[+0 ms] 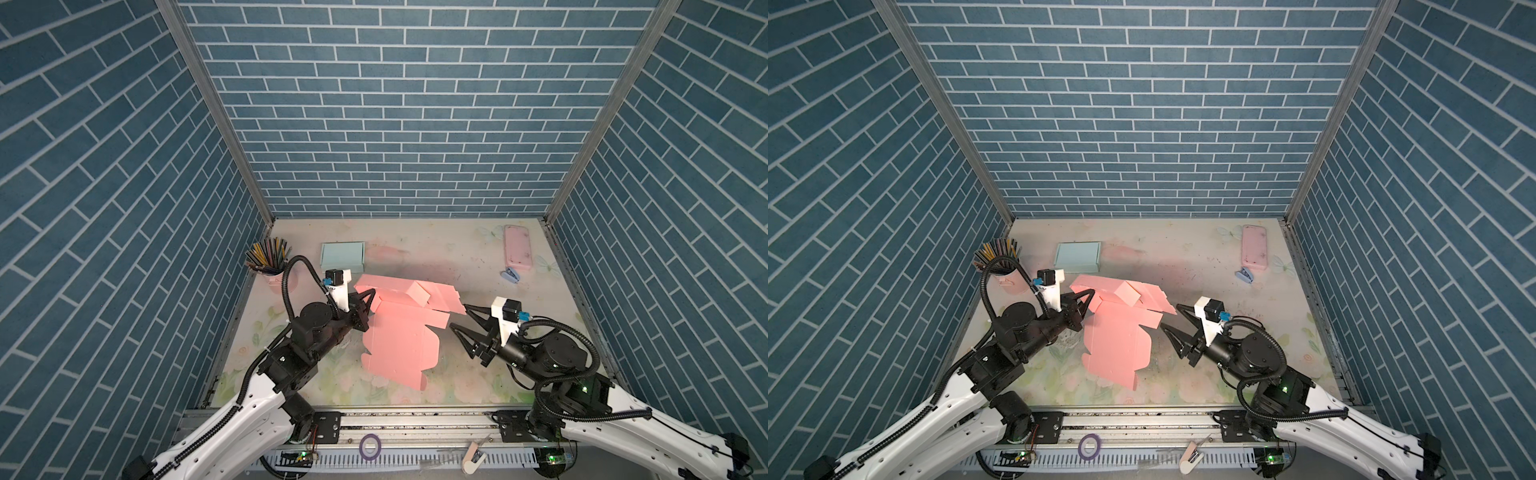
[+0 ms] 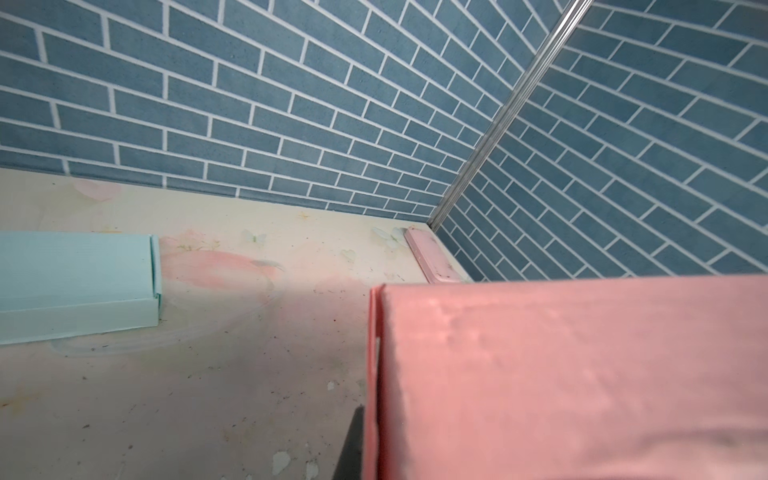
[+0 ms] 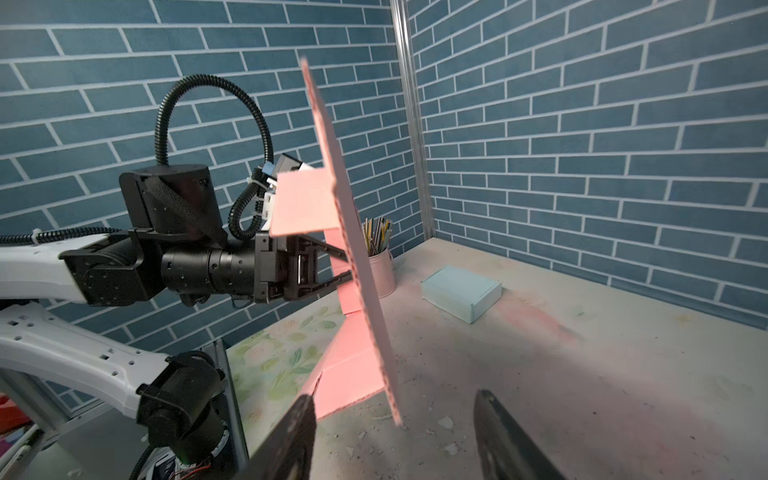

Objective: Fold the paper box

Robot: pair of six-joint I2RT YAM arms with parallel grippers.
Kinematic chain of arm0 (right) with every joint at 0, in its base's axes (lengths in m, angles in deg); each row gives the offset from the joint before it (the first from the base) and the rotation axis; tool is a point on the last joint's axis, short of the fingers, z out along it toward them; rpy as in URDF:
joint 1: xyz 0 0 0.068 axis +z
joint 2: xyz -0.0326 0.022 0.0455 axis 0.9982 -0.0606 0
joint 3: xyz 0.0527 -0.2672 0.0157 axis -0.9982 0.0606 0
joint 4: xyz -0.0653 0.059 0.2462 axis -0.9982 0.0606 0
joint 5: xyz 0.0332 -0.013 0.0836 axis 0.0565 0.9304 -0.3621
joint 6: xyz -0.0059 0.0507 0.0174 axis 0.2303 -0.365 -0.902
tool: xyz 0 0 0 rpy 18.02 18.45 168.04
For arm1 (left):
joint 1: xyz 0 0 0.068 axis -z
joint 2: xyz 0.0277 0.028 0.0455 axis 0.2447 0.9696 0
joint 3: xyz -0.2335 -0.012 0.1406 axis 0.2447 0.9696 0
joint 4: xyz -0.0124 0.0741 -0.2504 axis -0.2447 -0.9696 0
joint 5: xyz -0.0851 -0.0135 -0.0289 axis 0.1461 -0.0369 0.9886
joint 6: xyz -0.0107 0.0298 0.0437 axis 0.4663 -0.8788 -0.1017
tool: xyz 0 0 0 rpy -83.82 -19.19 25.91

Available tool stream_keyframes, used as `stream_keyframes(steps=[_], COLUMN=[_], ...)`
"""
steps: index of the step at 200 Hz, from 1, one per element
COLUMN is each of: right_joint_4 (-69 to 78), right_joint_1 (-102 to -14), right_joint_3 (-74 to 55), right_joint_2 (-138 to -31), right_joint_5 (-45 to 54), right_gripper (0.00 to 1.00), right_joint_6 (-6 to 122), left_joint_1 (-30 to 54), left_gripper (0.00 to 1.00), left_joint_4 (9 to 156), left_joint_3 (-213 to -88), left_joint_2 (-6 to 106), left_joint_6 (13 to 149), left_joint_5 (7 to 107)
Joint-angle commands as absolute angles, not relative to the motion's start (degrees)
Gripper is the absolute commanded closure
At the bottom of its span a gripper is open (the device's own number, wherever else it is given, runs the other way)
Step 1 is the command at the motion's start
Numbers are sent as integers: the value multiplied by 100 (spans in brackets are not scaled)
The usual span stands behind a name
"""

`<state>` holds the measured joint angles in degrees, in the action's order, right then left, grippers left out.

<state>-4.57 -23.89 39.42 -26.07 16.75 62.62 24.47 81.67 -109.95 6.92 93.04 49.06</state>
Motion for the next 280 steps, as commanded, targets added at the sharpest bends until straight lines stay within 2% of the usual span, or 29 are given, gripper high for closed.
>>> stream_keyframes(steps=[1, 47, 87, 115, 135, 160, 200, 280], right_joint_4=[-1325, -1684, -1600, -1440, -1337, -1977, -2493, -3327], right_joint_1=[-2404, -2405, -2425, -2458, -2473, -2538, -2544, -2548], right_joint_3=[3874, 3655, 4174, 4274, 4210, 4294, 3935, 3903], right_joint_2=[-2869, -3383, -2491, -2110, -2398, -2809, -3577, -3913], right_joint_5=[1201, 800, 1259, 1155, 1085, 994, 298, 118], right_gripper=[35, 36, 35, 34, 35, 36, 37, 47], right_joint_6=[6301, 6413, 6211, 6158, 6225, 6137, 6125, 5747], left_joint_1=[2416, 2416, 2398, 2398, 2398, 2398, 2398, 2398], left_gripper=[99, 99, 99, 99, 98, 98, 97, 97], left_joint_4=[8168, 8187, 7970, 7963, 8055, 8189, 8164, 8515], left_joint_3=[-11173, -11192, -11307, -11378, -11364, -11319, -11321, -11183], left_joint_2=[613, 574, 474, 472, 294, 189, 192, 404], left_joint_6=[9576, 9634, 9557, 9569, 9600, 9616, 9574, 9571], left_joint_5=[5167, 5194, 5128, 5220, 5306, 5434, 5555, 5661])
